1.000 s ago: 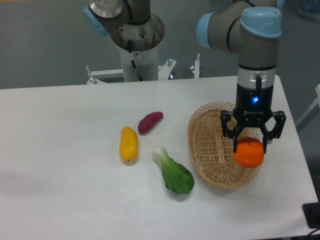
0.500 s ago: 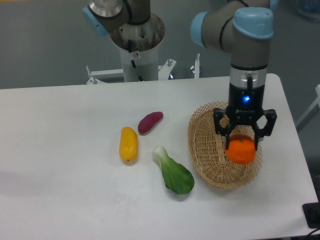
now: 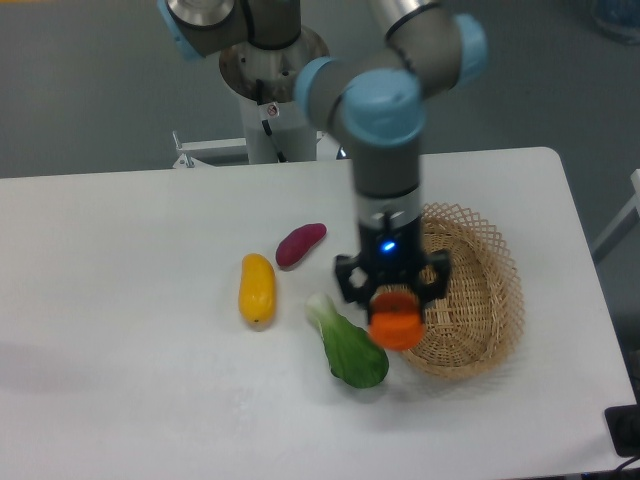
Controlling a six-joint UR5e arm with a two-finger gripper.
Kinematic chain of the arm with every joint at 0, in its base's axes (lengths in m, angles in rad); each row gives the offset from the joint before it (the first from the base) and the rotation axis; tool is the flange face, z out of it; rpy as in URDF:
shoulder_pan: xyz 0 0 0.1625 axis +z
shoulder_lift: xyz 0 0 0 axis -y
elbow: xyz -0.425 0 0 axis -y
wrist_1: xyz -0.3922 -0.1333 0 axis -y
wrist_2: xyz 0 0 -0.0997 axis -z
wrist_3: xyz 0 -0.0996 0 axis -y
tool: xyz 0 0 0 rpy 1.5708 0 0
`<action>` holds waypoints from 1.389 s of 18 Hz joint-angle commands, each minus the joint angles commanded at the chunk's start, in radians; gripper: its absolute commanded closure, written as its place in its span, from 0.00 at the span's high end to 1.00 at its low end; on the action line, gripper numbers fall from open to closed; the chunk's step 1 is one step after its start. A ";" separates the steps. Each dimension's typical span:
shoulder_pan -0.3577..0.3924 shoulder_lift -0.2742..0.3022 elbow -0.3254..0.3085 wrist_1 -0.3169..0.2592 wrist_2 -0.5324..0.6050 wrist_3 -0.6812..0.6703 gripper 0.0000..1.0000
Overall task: Place the orange on the table
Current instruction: 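Carry the orange past the bok choy beside the yellow squash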
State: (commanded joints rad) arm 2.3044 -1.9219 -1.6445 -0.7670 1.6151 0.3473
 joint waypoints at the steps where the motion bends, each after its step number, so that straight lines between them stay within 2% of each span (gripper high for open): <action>1: -0.023 -0.015 0.002 0.000 0.008 -0.032 0.64; 8: -0.178 -0.087 0.011 0.000 0.008 -0.213 0.65; 11: -0.210 -0.130 0.011 0.000 0.008 -0.226 0.65; 16: -0.234 -0.146 -0.011 0.000 0.002 -0.228 0.66; 20: -0.234 -0.157 -0.017 -0.002 0.002 -0.228 0.73; 25: -0.234 -0.169 -0.017 0.000 0.005 -0.223 0.73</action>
State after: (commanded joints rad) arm 2.0709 -2.0908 -1.6613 -0.7670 1.6199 0.1242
